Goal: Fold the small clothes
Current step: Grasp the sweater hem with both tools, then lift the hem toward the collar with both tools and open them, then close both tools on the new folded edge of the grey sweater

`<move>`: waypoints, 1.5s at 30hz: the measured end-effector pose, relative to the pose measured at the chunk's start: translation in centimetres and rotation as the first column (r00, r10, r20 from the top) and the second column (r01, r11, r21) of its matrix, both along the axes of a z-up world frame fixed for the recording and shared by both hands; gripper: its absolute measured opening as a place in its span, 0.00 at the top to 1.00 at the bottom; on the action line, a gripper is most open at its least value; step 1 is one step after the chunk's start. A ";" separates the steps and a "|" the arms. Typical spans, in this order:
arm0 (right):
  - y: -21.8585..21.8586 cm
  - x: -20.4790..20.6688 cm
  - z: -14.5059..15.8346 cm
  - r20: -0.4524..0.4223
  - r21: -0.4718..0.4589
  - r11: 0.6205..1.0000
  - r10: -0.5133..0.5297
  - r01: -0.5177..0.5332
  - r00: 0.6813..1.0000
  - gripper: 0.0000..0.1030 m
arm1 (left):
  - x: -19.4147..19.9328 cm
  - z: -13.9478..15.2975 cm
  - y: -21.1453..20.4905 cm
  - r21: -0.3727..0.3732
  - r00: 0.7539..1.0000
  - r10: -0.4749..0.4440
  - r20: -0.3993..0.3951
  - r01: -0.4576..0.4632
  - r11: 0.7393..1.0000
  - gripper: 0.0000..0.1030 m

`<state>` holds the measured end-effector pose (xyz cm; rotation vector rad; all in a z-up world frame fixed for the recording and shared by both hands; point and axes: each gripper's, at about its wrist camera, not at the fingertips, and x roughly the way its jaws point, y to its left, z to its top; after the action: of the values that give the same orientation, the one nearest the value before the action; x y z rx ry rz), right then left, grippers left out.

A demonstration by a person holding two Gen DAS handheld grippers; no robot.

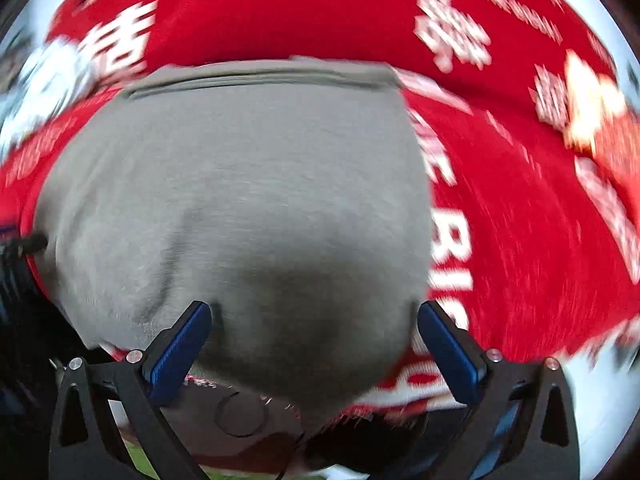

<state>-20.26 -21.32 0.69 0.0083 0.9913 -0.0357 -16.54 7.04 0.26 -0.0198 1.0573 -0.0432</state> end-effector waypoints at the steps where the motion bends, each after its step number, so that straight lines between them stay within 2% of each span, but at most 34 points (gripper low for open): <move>1: -0.8 0.2 -0.4 -0.039 0.040 0.999 -0.031 0.033 0.999 0.00 | 0.1 -0.5 0.6 -0.024 0.999 0.019 -0.032 -0.020 1.000 0.00; 3: -1.0 0.4 -1.2 -0.091 0.082 0.996 -0.036 0.044 0.995 0.00 | 0.2 -1.8 1.1 -0.045 0.995 0.036 -0.096 -0.041 0.998 0.00; 5: -0.9 0.7 -2.1 -0.137 0.117 0.993 -0.013 0.029 0.990 0.00 | 0.6 -3.1 0.9 -0.060 0.987 0.016 -0.157 -0.026 0.998 0.00; 7: -0.1 0.9 -2.6 -0.154 0.086 0.996 0.006 0.007 0.988 0.00 | 0.9 -4.3 0.3 -0.088 0.975 -0.028 -0.221 0.009 0.996 0.00; 8: 0.1 0.9 -2.7 -0.154 0.074 0.997 0.011 0.001 0.988 0.02 | 1.0 -4.5 0.1 -0.093 0.972 -0.038 -0.230 0.017 0.996 0.04; 9: 0.2 0.8 -2.5 -0.149 0.062 0.998 0.012 -0.003 0.989 0.10 | 0.9 -4.2 0.0 -0.108 0.974 -0.053 -0.222 0.030 0.994 0.11; 10: 0.2 0.6 -2.3 -0.145 0.039 0.999 0.001 0.004 0.989 0.24 | 0.7 -3.8 -0.3 -0.134 0.973 -0.080 -0.217 0.051 0.990 0.27; 11: 0.1 0.4 -2.0 -0.146 0.021 1.000 -0.002 0.005 0.989 0.31 | 0.4 -3.4 -0.4 -0.132 0.974 -0.085 -0.208 0.058 0.990 0.46; 12: 0.0 0.1 -1.6 -0.143 0.024 1.000 0.013 -0.009 0.990 0.50 | 0.1 -3.0 -0.6 -0.133 0.975 -0.099 -0.197 0.073 0.988 0.58; 13: -0.1 0.0 -1.3 -0.142 0.025 1.000 0.022 -0.019 0.990 0.71 | -0.2 -2.6 -0.8 -0.147 0.974 -0.121 -0.189 0.094 0.985 0.82; 15: -1.0 -0.5 -0.4 -0.136 0.099 0.994 0.061 -0.047 0.989 0.86 | -0.5 -1.8 -0.7 -0.156 0.977 -0.126 -0.171 0.100 0.983 0.85; 19: -2.9 -1.2 1.9 -0.071 0.231 0.970 0.091 -0.072 0.993 0.87 | -0.8 0.9 -0.2 -0.218 0.988 -0.128 -0.087 0.106 0.970 0.86; 23: -4.7 -0.8 4.7 0.028 0.346 0.934 0.089 -0.093 0.996 0.87 | -0.2 4.4 -0.2 -0.212 0.992 -0.125 0.029 0.129 0.969 0.86; 25: -5.0 -0.2 5.8 0.072 0.375 0.921 0.084 -0.105 0.994 0.87 | 0.9 5.6 -0.2 -0.216 0.991 -0.118 0.063 0.129 0.968 0.86; 28: -5.1 2.3 7.2 0.146 0.367 0.924 0.058 -0.109 0.988 0.87 | 4.0 6.8 -0.3 -0.216 0.990 -0.093 0.105 0.114 0.970 0.86; 31: -4.3 6.7 6.5 0.162 0.379 0.923 -0.002 -0.060 0.987 0.87 | 7.1 6.2 0.0 -0.214 0.993 -0.062 0.102 0.083 0.973 0.86; 34: -4.2 9.8 4.6 0.110 0.366 0.931 -0.032 -0.010 0.993 0.86 | 10.6 3.5 -0.3 -0.235 0.999 -0.031 0.013 0.033 0.971 0.86; 35: -4.4 9.9 3.6 0.083 0.369 0.929 -0.033 0.000 0.996 0.85 | 10.9 2.7 -0.2 -0.250 1.000 -0.027 -0.015 0.022 0.968 0.85; 37: -4.4 10.1 2.7 0.055 0.378 0.926 -0.028 0.006 0.998 0.77 | 10.3 2.6 0.7 -0.296 1.000 -0.022 0.006 0.022 0.955 0.83; 38: -4.5 9.8 2.9 0.068 0.390 0.921 -0.021 -0.007 0.997 0.72 | 10.0 2.7 1.0 -0.318 1.000 -0.028 -0.004 0.025 0.948 0.76; 39: -4.6 9.3 3.2 0.074 0.400 0.916 -0.011 -0.020 0.997 0.54 | 9.6 2.7 1.4 -0.346 0.999 -0.037 -0.013 0.031 0.938 0.65; 40: -4.7 8.8 3.4 0.083 0.404 0.915 -0.008 -0.026 0.996 0.30 | 9.2 2.7 1.7 -0.377 0.999 -0.045 -0.014 0.037 0.925 0.35; 41: -4.9 7.8 3.8 0.110 0.388 0.921 -0.023 -0.021 0.994 0.21 | 8.6 3.0 2.3 -0.397 0.999 -0.034 -0.002 0.030 0.917 0.16; 42: -5.1 6.7 4.2 0.145 0.369 0.929 -0.041 -0.016 0.989 0.17 | 7.6 3.3 2.9 -0.392 1.000 0.008 0.028 0.004 0.920 0.16; 43: -5.3 5.9 4.5 0.171 0.354 0.935 -0.048 -0.015 0.984 0.17 | 7.0 3.4 3.2 -0.380 0.999 0.026 0.042 -0.008 0.925 0.16; 45: -5.7 4.6 4.5 0.188 0.334 0.942 -0.058 -0.009 0.981 0.17 | 5.8 3.2 3.4 -0.384 0.999 0.019 0.040 -0.002 0.923 0.16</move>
<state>-15.62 -27.05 5.20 0.3308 0.7906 0.1094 -10.75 10.43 3.44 -0.3792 0.9921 -0.2406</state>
